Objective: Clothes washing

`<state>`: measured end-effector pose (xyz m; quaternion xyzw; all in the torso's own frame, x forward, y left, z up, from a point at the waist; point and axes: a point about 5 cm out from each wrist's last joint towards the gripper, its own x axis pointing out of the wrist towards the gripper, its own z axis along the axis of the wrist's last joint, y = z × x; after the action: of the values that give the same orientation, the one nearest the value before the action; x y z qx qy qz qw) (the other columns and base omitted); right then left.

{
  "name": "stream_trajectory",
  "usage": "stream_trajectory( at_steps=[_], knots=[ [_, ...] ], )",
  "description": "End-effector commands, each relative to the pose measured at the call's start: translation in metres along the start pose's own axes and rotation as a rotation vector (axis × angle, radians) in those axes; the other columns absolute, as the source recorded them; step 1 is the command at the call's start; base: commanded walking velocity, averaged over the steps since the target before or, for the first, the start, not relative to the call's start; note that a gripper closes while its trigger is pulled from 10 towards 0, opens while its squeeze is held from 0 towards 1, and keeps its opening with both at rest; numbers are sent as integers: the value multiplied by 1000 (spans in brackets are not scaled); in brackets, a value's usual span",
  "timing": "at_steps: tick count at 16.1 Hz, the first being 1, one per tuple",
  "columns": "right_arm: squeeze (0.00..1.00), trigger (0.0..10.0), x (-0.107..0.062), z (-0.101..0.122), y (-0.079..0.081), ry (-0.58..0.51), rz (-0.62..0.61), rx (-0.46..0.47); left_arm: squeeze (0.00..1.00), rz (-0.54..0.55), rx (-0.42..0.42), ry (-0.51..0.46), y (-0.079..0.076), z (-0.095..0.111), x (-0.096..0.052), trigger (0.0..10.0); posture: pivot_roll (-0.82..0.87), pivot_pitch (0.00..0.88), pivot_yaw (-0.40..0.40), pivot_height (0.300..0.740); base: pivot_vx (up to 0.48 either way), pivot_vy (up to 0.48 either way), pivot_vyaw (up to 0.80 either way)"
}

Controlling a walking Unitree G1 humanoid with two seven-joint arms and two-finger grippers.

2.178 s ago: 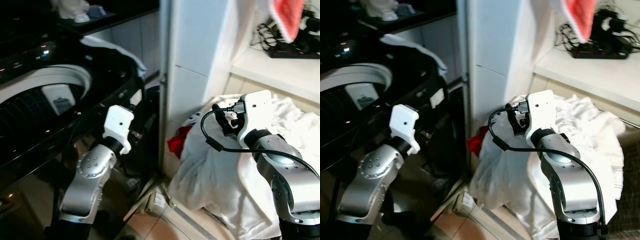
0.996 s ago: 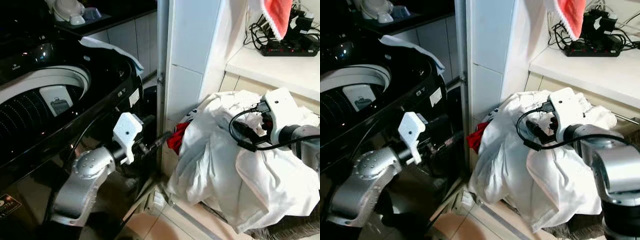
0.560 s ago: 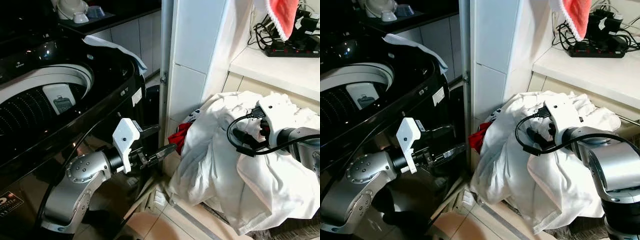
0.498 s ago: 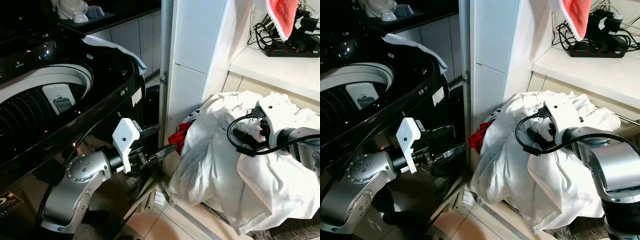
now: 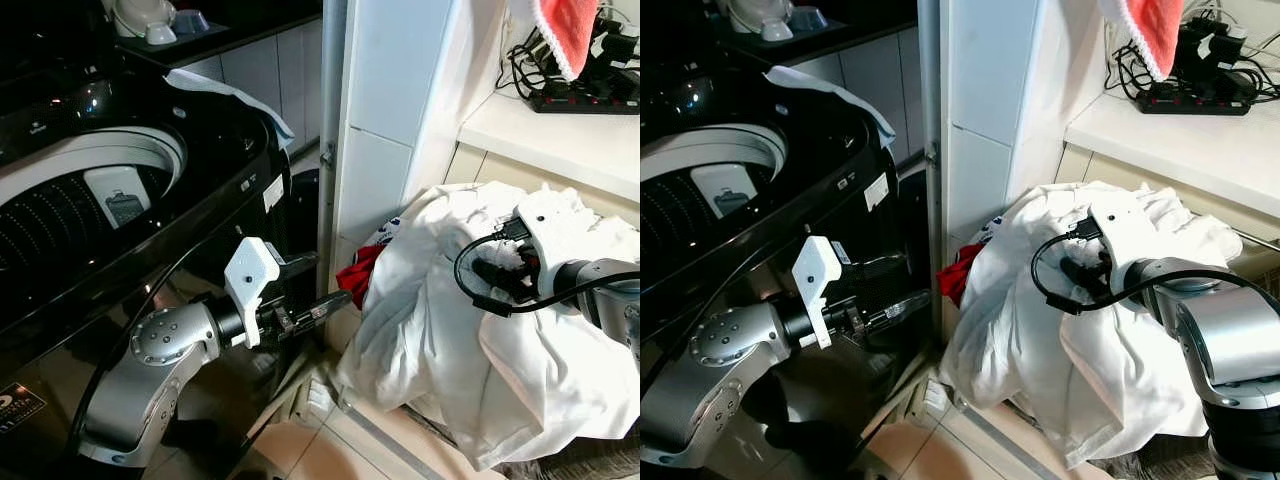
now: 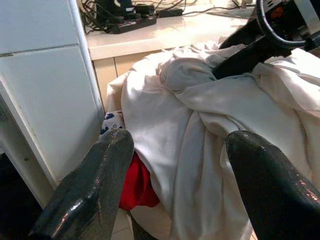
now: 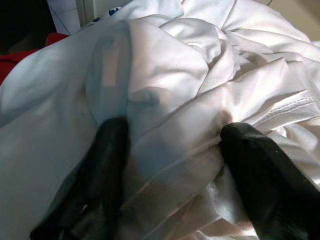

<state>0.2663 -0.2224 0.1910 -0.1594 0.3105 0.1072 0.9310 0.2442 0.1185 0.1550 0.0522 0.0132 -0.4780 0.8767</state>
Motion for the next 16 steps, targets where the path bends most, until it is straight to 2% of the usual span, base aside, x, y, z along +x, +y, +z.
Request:
stream_trajectory(
  at_steps=[1,8,11,16],
  knots=[
    [0,0,-1,-1,-3,14,-18,15,0,9,-6,-5,-1,1,0,10000,40,0,-3,740,0,0,0],
    [0,0,-4,0,-5,-11,-39,23,0,1,1,-5,-1,2,2,10000,32,0,4,740,0,0,0],
    [0,0,-6,4,-13,-37,-72,38,0,22,15,-11,0,3,3,10000,33,0,-7,740,0,0,0],
    [0,0,-15,32,-29,-212,-110,151,0,107,54,-46,12,8,6,10000,18,0,6,740,0,0,0]
  ],
)
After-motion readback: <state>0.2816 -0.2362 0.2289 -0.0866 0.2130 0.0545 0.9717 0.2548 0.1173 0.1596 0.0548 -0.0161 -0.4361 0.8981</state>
